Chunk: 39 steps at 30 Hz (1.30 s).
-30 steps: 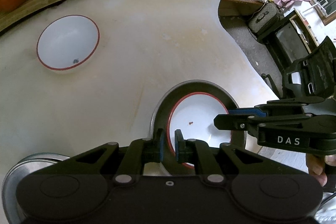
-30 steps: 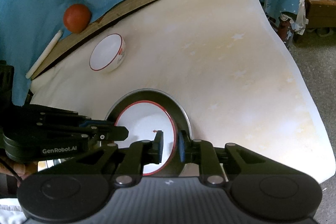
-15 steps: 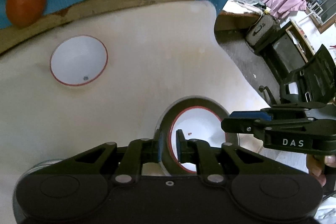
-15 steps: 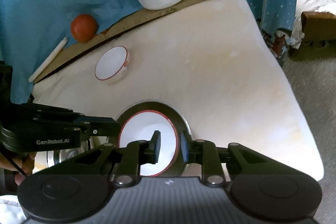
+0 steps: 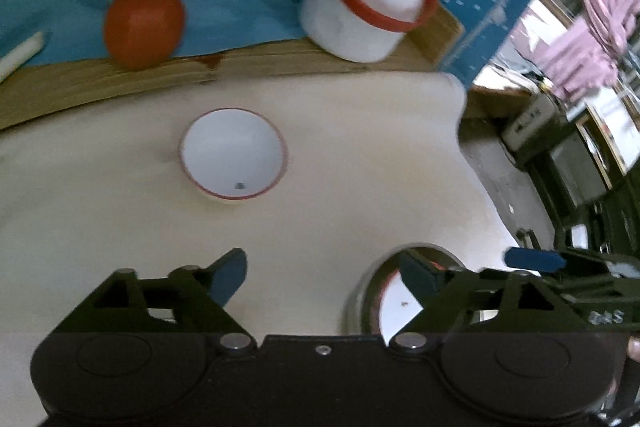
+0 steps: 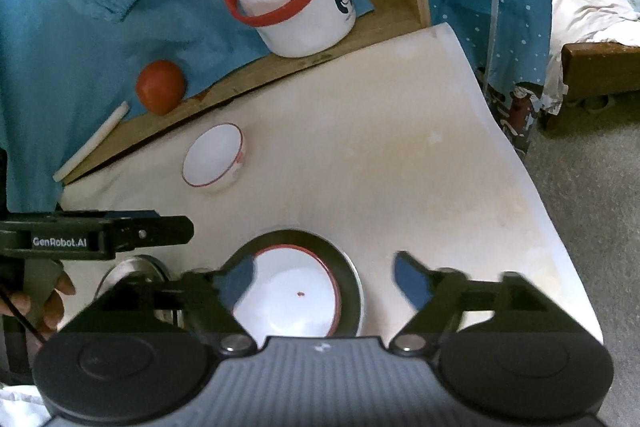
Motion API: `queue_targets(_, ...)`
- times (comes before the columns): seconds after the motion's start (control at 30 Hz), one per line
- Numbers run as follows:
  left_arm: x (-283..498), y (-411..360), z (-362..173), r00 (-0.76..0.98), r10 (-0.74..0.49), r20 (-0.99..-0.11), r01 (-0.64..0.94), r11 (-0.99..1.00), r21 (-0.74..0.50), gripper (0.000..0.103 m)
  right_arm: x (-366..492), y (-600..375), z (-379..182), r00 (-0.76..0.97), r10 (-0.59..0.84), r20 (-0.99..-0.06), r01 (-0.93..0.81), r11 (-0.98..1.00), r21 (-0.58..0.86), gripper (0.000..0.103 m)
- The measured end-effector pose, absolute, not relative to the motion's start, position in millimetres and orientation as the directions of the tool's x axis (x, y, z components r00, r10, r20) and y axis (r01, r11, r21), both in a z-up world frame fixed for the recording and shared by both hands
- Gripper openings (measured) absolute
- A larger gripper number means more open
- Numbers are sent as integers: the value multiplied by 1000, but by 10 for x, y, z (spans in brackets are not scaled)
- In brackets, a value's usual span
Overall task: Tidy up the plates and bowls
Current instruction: 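Open both grippers and withdraw them from the nested bowls, then move both grippers to the small white red-rimmed bowl and close on its rim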
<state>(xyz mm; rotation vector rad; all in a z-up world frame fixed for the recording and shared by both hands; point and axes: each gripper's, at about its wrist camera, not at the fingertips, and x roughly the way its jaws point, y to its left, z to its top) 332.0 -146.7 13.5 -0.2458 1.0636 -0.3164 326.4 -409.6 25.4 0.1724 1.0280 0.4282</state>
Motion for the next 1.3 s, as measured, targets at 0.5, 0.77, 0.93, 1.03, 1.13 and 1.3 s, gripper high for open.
queue_targets(0.5,3430,-972,-41,530,-276,-802,-58,932,-359,102,3336,-4022,241,487,426,-762,-275,903,330,103)
queue_targets(0.77,3588,-617,-60,564,-218,-797,-136,927,-350,102,3609,-3849,292,521,399,-754,-280,915,290,103)
queue_targets(0.93,3731,-468,-101,563,-190,-805,-161,930,-332,102,3901,-3661,293,538,382,-752,-259,923,284,103)
queue_targets(1.03,3805,-413,-119,564,-180,-806,-163,932,-323,102,4046,-3526,264,536,362,-763,-255,931,263,103)
queue_targets(1.13,3850,-414,-154,560,-182,-809,-160,934,-321,102,4147,-3412,220,526,355,-772,-259,932,253,103)
queue_targets(1.3,3954,-456,-223,537,-191,-822,-148,938,-315,102,4283,-3234,117,474,369,-799,-276,925,263,103)
